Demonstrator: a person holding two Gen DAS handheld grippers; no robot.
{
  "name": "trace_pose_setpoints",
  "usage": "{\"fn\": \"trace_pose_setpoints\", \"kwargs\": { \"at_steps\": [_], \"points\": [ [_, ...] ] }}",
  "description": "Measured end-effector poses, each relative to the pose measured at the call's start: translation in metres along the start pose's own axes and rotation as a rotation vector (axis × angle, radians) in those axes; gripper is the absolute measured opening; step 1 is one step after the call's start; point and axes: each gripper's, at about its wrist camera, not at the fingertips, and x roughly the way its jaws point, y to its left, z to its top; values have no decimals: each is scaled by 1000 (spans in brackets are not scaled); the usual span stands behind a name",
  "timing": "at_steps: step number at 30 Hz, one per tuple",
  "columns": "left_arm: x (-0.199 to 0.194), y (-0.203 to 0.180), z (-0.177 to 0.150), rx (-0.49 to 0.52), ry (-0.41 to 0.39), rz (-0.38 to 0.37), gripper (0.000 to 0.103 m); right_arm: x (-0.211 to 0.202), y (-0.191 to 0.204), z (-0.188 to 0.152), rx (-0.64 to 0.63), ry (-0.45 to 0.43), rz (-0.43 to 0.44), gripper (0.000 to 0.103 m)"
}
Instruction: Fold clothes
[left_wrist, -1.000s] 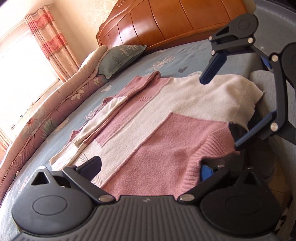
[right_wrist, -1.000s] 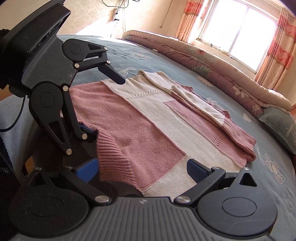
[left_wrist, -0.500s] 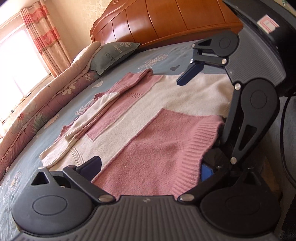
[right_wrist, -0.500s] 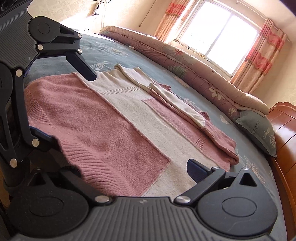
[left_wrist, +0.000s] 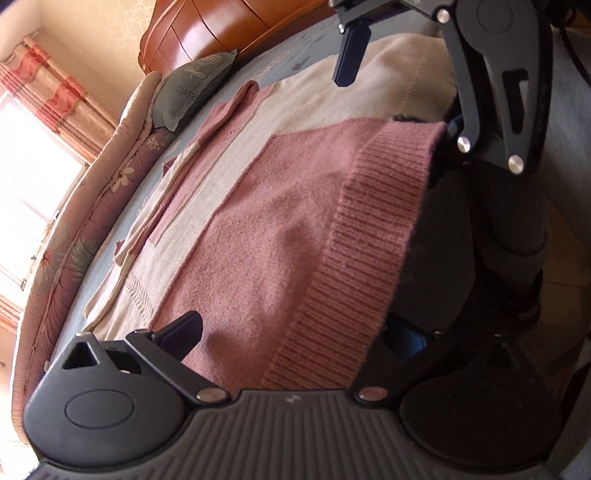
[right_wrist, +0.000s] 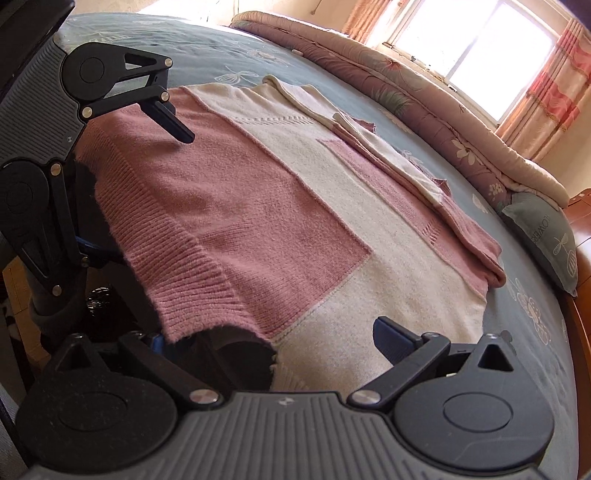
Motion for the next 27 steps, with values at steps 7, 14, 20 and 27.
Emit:
{"fn": "trace_pose_setpoints", "kwargs": {
  "at_steps": [7,14,20,27],
  "points": [
    [-6,6,9,-2,-79,70,102,-11,-13,3,54,-10,22,103],
    [-36,34,13,-112,-149,56,102,-20,-20,-10,46,36,131,103],
    [-44,49,18,-153,-173,72,102,-2,-5,-6,18,35,48,103],
    [-49,54,16,-182,-182,62,102,-6,13,8,-89,-109,-143,103]
  ]
}}
